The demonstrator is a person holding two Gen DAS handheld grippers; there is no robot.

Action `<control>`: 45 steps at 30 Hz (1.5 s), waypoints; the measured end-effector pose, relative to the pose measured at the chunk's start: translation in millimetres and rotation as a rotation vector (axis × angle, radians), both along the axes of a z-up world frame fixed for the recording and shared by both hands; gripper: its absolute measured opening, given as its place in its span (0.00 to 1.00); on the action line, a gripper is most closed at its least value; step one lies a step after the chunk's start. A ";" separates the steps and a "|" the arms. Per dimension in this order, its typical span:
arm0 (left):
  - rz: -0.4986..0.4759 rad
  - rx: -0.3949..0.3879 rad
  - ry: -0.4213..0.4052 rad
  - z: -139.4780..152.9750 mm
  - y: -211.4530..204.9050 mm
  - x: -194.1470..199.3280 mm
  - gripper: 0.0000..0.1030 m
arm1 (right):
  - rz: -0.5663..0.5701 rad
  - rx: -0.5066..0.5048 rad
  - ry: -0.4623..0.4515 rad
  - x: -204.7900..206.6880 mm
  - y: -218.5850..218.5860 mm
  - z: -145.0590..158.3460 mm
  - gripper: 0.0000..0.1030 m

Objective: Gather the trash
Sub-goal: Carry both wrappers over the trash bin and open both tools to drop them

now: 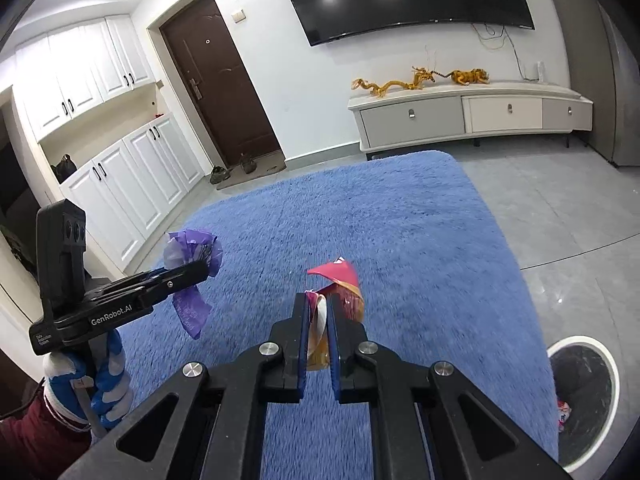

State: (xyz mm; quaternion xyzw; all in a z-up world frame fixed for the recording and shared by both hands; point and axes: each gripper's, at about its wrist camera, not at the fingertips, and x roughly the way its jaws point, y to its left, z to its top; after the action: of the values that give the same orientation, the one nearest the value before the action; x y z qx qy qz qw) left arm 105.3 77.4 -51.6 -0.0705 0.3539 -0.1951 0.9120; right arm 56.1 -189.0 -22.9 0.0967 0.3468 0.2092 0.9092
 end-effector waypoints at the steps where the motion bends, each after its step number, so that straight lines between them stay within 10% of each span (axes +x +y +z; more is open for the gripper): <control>1: -0.005 -0.003 0.000 1.0 -1.7 -3.4 0.32 | -0.004 -0.002 -0.006 -4.0 -1.1 2.0 0.08; 22: -0.303 0.009 -0.006 19.3 -152.9 -9.1 0.32 | -0.354 0.012 -0.024 -53.1 -142.9 -2.2 0.08; 45: -0.582 0.167 0.232 -53.9 -431.5 39.7 0.36 | -0.638 0.184 0.231 -40.5 -306.6 -120.4 0.11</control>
State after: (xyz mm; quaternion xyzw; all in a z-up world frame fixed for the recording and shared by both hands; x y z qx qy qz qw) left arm 144.9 -354.1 -105.5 0.0869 0.4755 -0.4085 0.7743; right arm 15.6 -495.6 -143.3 0.3049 0.3792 -0.0675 0.8710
